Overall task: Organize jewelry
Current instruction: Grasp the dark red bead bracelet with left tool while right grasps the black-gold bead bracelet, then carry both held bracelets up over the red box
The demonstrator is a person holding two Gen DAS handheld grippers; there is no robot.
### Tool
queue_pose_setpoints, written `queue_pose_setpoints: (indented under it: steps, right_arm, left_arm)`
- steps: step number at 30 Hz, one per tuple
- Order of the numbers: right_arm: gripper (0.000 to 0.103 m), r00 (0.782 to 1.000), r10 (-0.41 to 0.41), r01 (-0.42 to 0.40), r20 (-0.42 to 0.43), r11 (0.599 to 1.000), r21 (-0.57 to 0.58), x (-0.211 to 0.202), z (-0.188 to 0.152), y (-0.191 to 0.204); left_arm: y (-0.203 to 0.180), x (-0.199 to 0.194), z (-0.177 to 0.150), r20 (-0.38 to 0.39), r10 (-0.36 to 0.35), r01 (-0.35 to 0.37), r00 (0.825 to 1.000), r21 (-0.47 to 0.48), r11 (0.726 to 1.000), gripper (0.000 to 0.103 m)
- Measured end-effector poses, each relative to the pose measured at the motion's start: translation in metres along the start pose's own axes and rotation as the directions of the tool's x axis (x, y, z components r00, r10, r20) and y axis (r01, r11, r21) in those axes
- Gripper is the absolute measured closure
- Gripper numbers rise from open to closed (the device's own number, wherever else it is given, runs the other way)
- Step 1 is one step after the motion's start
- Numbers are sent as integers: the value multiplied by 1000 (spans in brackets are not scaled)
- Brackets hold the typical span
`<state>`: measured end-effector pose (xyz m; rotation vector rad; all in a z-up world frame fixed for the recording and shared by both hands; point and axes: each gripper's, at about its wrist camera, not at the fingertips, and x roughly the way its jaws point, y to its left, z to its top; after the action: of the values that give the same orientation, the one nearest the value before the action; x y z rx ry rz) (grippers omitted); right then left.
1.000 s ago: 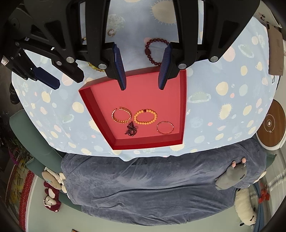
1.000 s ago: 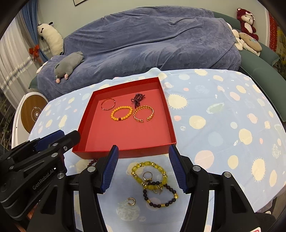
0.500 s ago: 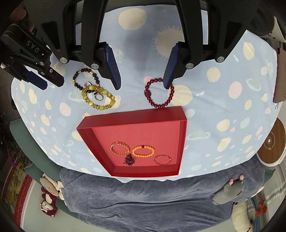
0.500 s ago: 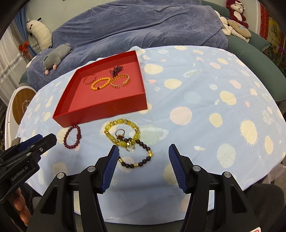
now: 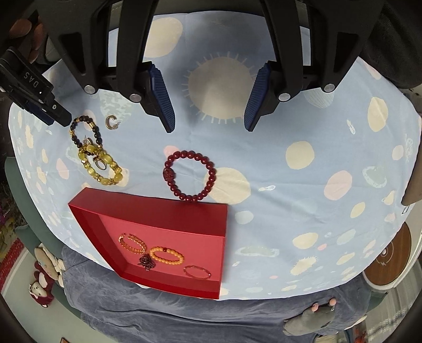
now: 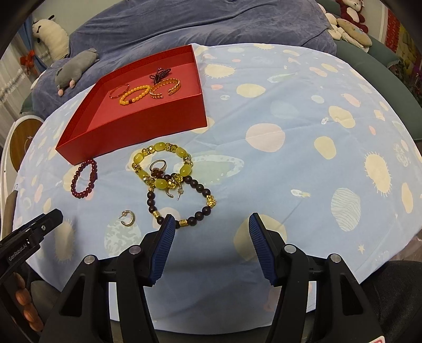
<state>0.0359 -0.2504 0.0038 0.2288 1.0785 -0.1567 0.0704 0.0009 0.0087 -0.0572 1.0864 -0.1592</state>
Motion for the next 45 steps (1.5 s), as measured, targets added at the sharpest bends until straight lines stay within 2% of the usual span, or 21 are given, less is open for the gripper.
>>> queue_pose_setpoints:
  steps: [5,11,17,20,21,23,24,27,28,45]
  right_arm:
    - [49,1000,-6,6,-8,1000,-15,10,6,4]
    - [71,1000,-15,14,-17,1000,-21,19,9,2]
    - [77,1000,-13,12,-13,999,-37,20,9,1]
    - [87,1000,2,-3,-22,1000,-30,19,8,0]
    - [88,1000,5,-6,-24,1000,-28,19,8,0]
    - [92,1000,10,-10,-28,1000,-24,18,7,-1]
    - [92,999,16,-16,-30,1000,-19,18,7,-1]
    - [94,999,31,-32,-37,999,-8,16,4,-2]
    - [95,999,32,-33,-36,999,-10,14,3,-1]
    - [95,991,117,-115,71,993,-32,-49,-12,10]
  left_arm:
    - [4,7,10,1,0,0,1000,-22,1000,51]
    - [1,18,28,10,9,-9,1000,-19,1000,51]
    - [-7,36,39,0,21,-21,1000,18,1000,51]
    - [-12,46,39,-19,29,-28,999,49,998,57]
    - [-13,49,38,-30,29,-27,999,58,998,61]
    - [-16,51,36,-10,51,-50,999,88,995,66]
    - [-18,51,36,-4,58,-57,998,99,993,70]
    - [-18,50,35,-6,46,-45,999,113,993,92]
    - [-17,49,35,-10,39,-37,999,111,993,95]
    - [-12,-5,5,4,-23,23,1000,80,997,95]
